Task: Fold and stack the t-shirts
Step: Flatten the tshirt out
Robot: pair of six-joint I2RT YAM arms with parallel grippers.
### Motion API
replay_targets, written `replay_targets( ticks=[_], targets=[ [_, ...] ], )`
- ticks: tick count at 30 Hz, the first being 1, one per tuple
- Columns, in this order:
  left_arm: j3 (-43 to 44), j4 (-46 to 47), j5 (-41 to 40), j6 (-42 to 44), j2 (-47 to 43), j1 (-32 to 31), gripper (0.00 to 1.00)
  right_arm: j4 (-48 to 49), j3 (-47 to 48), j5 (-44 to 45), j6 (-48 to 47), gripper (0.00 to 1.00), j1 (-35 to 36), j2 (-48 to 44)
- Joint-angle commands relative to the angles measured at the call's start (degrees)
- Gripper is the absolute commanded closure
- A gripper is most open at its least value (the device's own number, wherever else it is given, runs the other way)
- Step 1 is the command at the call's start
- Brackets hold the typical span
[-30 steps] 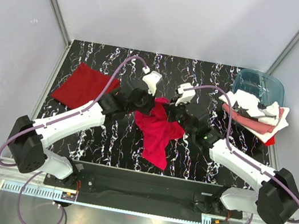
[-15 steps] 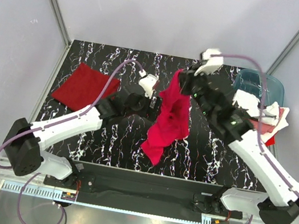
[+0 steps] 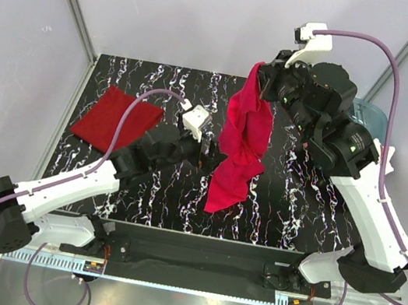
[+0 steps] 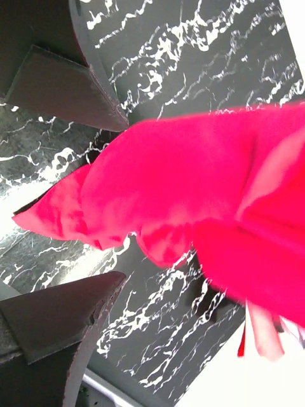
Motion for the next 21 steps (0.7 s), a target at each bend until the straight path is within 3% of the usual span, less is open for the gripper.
replay_targets(
  ticks=[1, 7, 14, 15, 18, 19, 21],
  targets=[
    [-1.29, 5.26, 0.61, 1.59, -2.52, -0.62, 0.01, -2.29, 5.76, 1.78, -1.25, 1.0, 0.15, 0.28],
    [-0.24, 4.91, -1.06, 2.29, -0.94, -0.8, 0.01, -6.51, 12.36, -0.5, -0.19, 1.0, 0.16, 2.04],
    [3.8, 4.91, -3.87, 3.17, 8.62, -0.8, 0.02, -9.15, 17.02, -2.0, 0.69, 1.0, 0.16, 2.83],
    [4.33, 4.64, -3.96, 3.35, 9.95, -0.89, 0.05, -9.41, 17.46, -1.57, 0.43, 1.0, 0.24, 3.09],
    [7.4, 3.24, -3.35, 2.91, 15.4, -0.63, 0.28, -9.68, 17.99, 0.53, -0.45, 1.0, 0.16, 2.75],
    [8.11, 2.71, -3.26, 2.47, 16.71, -0.54, 0.53, -9.51, 17.73, 1.07, -0.72, 1.0, 0.16, 2.14],
    [10.39, 1.04, -3.96, 1.59, 19.62, -0.1, 0.84, -8.2, 15.62, 3.95, -1.16, 1.0, 0.16, 0.3]
  ],
)
